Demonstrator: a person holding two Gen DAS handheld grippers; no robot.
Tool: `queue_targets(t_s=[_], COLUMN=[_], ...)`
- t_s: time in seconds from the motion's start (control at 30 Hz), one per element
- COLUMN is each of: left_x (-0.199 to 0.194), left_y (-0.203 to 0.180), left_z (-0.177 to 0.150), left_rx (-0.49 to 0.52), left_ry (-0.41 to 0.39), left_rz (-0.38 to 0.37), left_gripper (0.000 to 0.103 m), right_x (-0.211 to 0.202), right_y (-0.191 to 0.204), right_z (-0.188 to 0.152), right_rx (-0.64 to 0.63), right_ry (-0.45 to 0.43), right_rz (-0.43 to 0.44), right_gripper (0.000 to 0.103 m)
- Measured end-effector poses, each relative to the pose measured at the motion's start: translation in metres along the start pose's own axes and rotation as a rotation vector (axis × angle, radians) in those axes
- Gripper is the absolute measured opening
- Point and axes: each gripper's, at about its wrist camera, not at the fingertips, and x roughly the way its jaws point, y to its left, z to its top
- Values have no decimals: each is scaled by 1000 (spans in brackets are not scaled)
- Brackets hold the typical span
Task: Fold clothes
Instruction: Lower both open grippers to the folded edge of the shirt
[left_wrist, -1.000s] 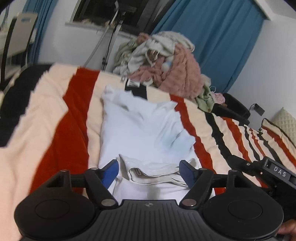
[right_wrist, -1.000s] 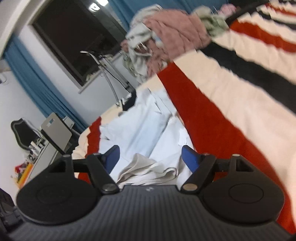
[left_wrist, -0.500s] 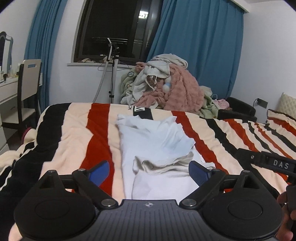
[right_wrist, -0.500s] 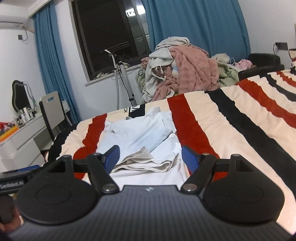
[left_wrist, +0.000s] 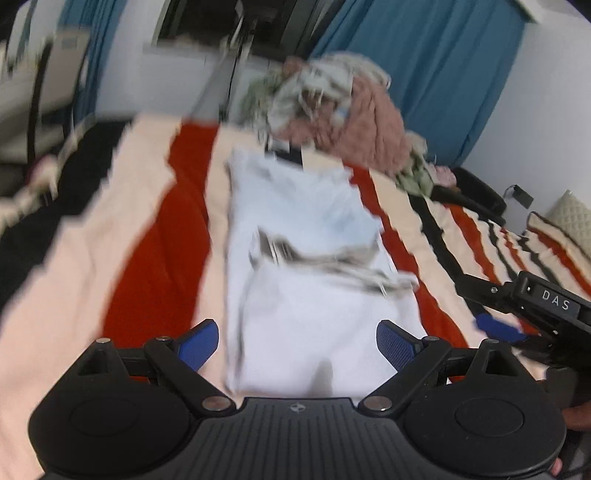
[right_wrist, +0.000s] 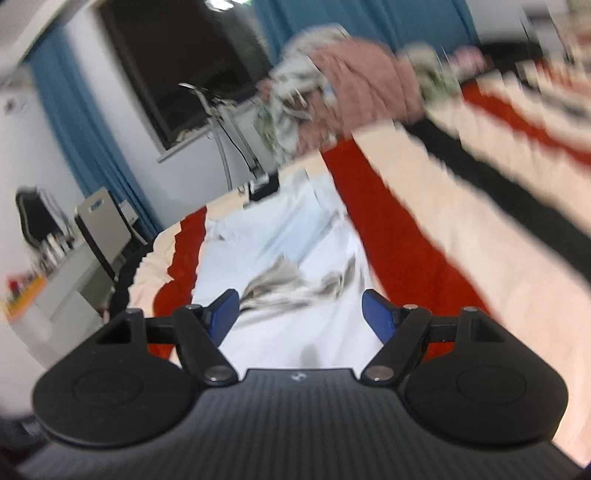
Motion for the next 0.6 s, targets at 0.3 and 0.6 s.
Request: queue_targets(t_s=[0.3,0.6], left_x=[37,62], left_y=[29,46], left_z=[-15,-25], left_rx=[-262,-382], left_ry=[213,255], left_rz=[-188,-130], left_gripper=[88,78], right_x=[18,23], right_y=[-54,-89], right_z=[-19,-57], right_rx=[483,820], right_ry=[201,309], right_rz=[160,166], right_gripper=[76,75])
